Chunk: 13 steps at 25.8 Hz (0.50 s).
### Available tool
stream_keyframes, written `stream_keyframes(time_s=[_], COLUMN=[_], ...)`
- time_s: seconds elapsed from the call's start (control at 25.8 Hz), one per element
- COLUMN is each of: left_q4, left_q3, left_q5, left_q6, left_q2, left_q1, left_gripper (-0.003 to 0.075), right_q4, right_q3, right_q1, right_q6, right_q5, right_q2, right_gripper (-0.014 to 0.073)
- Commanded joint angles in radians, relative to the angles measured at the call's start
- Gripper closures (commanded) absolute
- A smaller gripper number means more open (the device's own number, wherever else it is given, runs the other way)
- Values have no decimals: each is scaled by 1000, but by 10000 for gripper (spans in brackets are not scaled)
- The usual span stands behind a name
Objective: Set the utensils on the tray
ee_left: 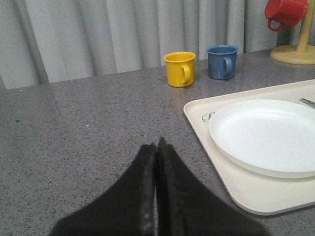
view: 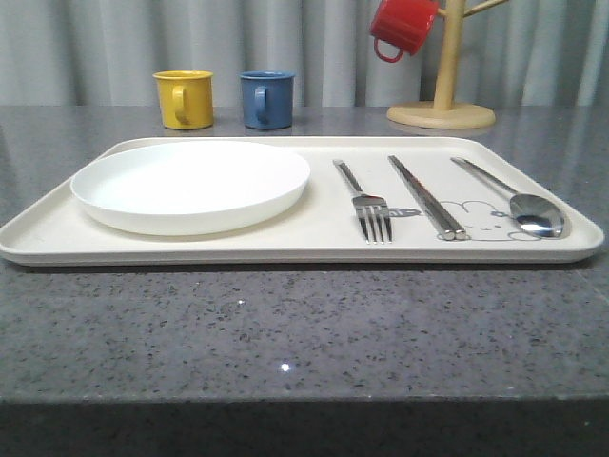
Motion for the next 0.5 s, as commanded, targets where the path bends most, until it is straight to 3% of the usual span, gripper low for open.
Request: stream_keyframes(time_s=[0.0,0.46], left_q4=[-10,-12], left_q3=[-29,-29], left_q5=[-82,-82], left_q6=[-8,-8], left_q2=[9,9], left_q1=[2,2], left_gripper=[738,738], right_q4=[-14,-14], right_q3=[-24,-24], right_q1=[-1,-1], right_q6=[-9,-9], right_q5=[-98,-93], right_q2=[3,3], right_gripper=[662,662])
